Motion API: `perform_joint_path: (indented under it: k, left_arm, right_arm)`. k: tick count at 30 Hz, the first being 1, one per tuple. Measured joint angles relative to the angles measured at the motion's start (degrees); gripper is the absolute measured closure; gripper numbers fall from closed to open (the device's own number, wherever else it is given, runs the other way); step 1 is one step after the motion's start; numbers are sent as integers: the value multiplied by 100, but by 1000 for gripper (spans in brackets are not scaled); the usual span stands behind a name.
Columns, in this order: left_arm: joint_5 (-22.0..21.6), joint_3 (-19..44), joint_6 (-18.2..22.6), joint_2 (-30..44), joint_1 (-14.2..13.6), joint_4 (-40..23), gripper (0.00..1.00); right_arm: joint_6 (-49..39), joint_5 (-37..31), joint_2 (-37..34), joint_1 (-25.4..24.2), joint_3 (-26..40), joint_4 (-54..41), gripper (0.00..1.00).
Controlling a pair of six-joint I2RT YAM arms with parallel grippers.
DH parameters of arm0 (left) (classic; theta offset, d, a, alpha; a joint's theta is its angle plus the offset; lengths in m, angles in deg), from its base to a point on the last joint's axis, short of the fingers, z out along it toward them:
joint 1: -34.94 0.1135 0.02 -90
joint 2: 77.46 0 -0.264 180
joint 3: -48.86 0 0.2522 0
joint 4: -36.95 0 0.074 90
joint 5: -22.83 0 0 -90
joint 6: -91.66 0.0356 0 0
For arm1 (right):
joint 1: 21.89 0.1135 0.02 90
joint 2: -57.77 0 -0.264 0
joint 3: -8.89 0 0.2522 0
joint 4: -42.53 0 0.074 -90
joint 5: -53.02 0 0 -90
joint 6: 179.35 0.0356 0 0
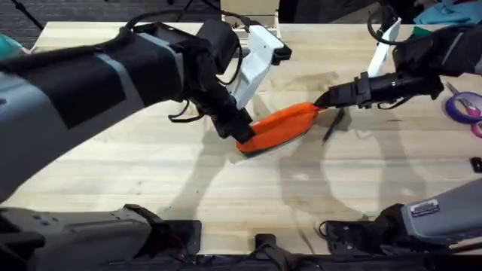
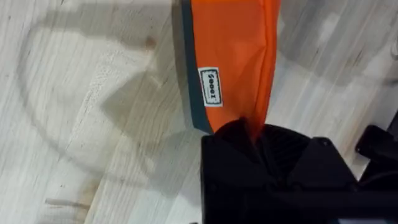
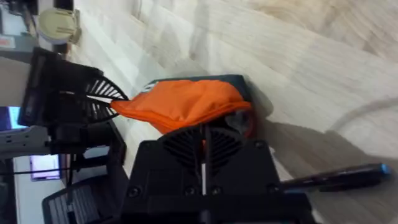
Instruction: Unzip the bag, pick up the pens from the table one at a time and place them inside, then zip the bag closed.
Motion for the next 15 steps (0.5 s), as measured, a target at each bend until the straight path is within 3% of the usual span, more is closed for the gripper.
perform_joint_path:
  k: [15]
  left_arm:
    - [-4, 0, 0, 0, 1, -39, 958]
  right_arm:
    - [-208, 204, 263, -18, 7, -434, 969]
